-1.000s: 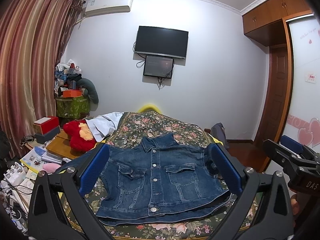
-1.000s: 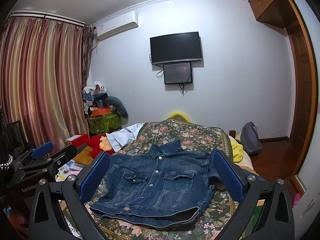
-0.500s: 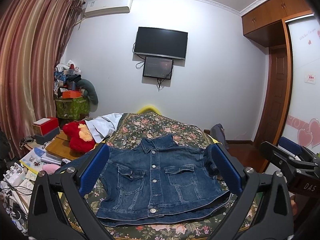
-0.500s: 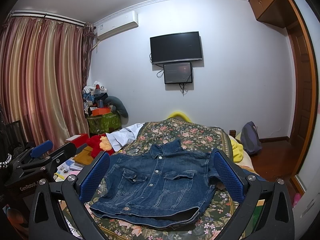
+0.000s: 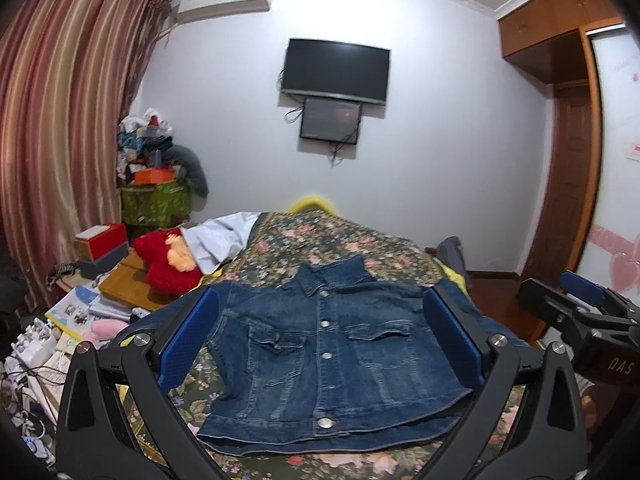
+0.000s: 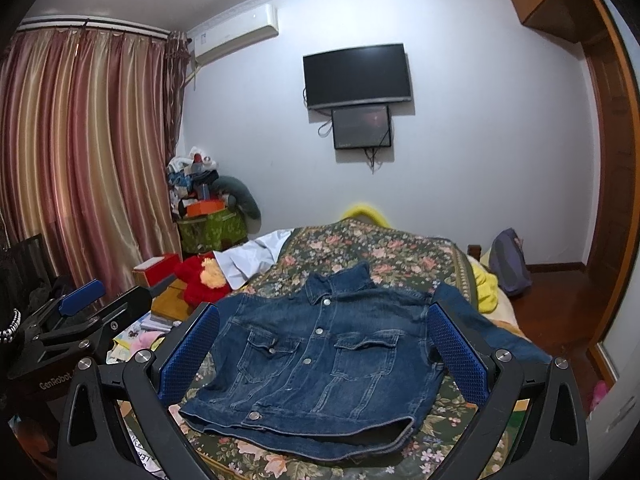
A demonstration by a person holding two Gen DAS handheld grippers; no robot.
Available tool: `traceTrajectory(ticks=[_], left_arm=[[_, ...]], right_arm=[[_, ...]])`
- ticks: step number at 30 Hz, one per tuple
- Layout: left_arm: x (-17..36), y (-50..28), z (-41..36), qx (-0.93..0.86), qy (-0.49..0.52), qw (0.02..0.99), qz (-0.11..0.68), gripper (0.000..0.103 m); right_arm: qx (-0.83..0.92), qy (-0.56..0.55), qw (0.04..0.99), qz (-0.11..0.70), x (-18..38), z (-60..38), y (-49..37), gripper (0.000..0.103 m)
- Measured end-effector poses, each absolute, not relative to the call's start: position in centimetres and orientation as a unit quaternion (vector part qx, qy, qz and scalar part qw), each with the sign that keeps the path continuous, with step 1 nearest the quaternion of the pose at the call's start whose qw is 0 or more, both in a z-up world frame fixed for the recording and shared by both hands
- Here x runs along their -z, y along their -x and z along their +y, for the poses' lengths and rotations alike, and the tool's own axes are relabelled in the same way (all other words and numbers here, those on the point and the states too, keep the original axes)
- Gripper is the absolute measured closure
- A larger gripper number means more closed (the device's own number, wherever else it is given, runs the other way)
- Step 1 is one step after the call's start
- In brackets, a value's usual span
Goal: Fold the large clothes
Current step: 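Grasp the jacket sleeve with the left gripper and lift it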
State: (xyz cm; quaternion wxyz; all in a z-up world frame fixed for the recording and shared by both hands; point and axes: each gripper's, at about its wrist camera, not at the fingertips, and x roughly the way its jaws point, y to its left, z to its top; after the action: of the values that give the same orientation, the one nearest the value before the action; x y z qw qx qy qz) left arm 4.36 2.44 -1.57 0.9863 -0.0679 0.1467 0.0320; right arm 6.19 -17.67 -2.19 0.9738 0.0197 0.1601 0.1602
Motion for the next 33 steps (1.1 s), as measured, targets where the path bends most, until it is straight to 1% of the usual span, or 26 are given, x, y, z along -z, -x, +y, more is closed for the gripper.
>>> traceTrajectory(ticks=[4,10,16,20,24,28,33], left_arm=[[2.4,-7.0,5.2,-0.065,0.075,0.982,0.163,0.0],[4.0,-12.3,11.8,-0.116,0.102,0.967,0.204,0.0],[7.5,-18.2,18.8,-0.178,0.112,0.941,0.265,0.0],[10.7,-20.9,22.3,-0.199,0.12,0.925,0.302,0.0],[15.6,-23.9,26.7,-0.182,0.203,0.888,0.37,0.0],[20.0,-25.9,29.5,-0.173,0.274,0.847,0.422,0.001],[23.3,-26.9,31.6,-0.154,0.35,0.814,0.438,0.003]], right_arm=[[-0.161,-0.019,0.971,0.178,2.8,-17.0,-9.5,0.0],[-0.134,-0.01,0.967,0.218,4.8,-15.9,-16.1,0.0],[-0.114,-0.025,0.96,0.254,7.0,-16.2,-22.8,0.0],[-0.101,-0.012,0.954,0.282,8.6,-15.9,-27.0,0.0],[-0.092,0.005,0.944,0.316,10.6,-15.4,-30.9,0.0],[-0.101,0.027,0.926,0.364,13.3,-14.3,-34.3,0.0],[-0.127,0.056,0.892,0.43,16.4,-12.7,-37.7,0.0]])
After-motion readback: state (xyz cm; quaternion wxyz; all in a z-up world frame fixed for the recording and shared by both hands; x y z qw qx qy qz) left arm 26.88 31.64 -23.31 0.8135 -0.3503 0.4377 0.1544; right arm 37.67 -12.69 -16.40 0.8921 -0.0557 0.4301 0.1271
